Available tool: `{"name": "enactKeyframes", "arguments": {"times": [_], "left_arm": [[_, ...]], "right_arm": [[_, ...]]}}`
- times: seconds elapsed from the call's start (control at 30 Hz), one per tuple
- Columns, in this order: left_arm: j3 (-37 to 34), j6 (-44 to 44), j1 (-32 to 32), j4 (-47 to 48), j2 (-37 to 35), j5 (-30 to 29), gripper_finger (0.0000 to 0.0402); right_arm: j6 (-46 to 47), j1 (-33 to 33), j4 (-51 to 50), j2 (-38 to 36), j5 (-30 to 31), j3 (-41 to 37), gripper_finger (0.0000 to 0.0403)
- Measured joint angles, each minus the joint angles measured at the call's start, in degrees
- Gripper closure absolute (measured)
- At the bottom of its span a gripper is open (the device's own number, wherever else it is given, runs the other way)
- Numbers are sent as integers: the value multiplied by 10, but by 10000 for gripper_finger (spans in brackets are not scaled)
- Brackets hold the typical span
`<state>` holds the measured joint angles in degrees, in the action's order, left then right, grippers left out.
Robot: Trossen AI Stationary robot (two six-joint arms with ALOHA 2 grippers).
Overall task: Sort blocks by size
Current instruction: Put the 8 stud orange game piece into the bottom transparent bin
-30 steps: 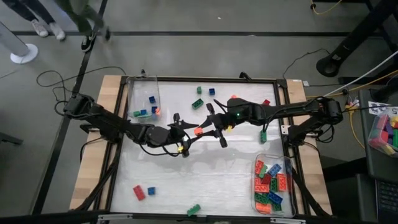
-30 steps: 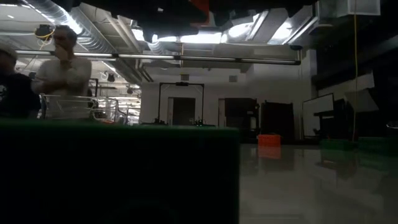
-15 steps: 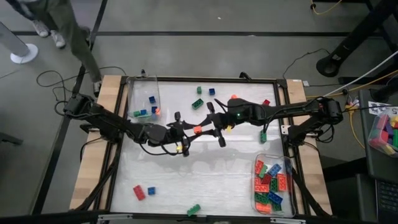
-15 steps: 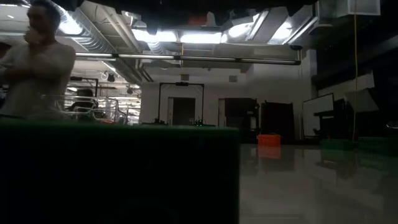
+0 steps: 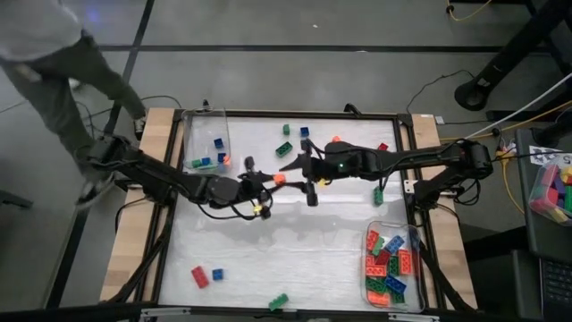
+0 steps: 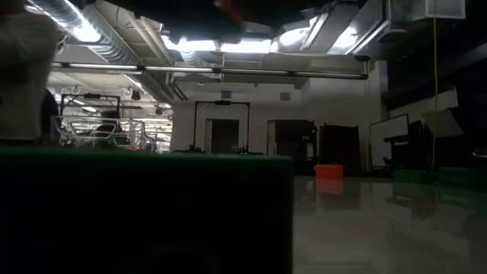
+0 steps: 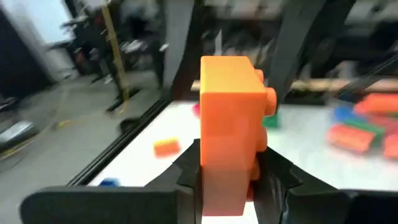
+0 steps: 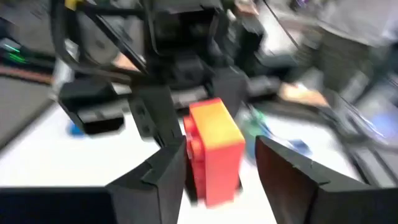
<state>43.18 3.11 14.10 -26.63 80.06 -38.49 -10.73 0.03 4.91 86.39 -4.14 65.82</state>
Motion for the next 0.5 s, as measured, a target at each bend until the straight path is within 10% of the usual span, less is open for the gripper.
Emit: {"name": "enactKeyframes", "arguments": {"times": [0.3,0.5], "left_arm": [[0,-164,-61,390,-176,-106,319],[-1,-292,-163,644,-260,-136,317]], "right_arm": [[41,0,-387,-1,210,141,209],[122,-20,-570,-1,240,138,224]]}}
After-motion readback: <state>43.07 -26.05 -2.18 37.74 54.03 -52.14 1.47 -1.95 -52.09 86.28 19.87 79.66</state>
